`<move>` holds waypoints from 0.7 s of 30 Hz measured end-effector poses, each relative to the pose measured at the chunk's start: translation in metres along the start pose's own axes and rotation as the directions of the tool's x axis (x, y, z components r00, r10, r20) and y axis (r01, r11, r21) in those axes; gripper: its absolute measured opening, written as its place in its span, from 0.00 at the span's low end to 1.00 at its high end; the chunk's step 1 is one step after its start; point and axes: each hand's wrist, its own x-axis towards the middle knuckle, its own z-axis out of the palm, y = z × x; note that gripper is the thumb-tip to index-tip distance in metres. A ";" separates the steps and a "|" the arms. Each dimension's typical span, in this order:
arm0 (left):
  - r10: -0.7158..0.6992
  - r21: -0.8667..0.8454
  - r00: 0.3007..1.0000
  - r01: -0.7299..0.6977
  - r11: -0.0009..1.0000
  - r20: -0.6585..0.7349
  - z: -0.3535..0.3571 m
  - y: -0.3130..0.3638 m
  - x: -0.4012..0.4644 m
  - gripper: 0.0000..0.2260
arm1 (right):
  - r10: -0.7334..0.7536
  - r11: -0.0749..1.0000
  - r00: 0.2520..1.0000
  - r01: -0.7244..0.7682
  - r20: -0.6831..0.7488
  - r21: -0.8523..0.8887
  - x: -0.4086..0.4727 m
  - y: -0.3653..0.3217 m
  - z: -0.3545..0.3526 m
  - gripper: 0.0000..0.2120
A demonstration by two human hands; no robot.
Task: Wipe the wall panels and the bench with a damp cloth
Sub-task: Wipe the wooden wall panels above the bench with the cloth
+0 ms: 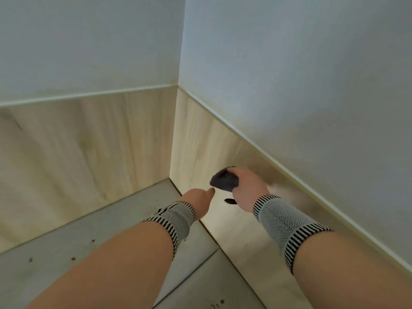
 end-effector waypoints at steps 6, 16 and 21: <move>-0.018 -0.739 0.996 0.075 0.669 0.086 -0.028 0.008 -0.064 0.30 | -0.021 0.848 1.000 0.023 -0.009 0.530 -0.060 -0.040 0.003 0.19; -0.005 -0.886 0.998 0.055 0.461 0.059 -0.107 -0.051 -0.119 0.20 | 0.182 0.620 0.977 -0.026 -0.112 0.784 -0.075 -0.118 0.030 0.26; 0.008 -0.803 0.994 0.083 0.590 0.109 -0.159 -0.113 -0.139 0.18 | 0.002 0.807 0.991 0.078 -0.134 0.586 -0.082 -0.190 0.065 0.18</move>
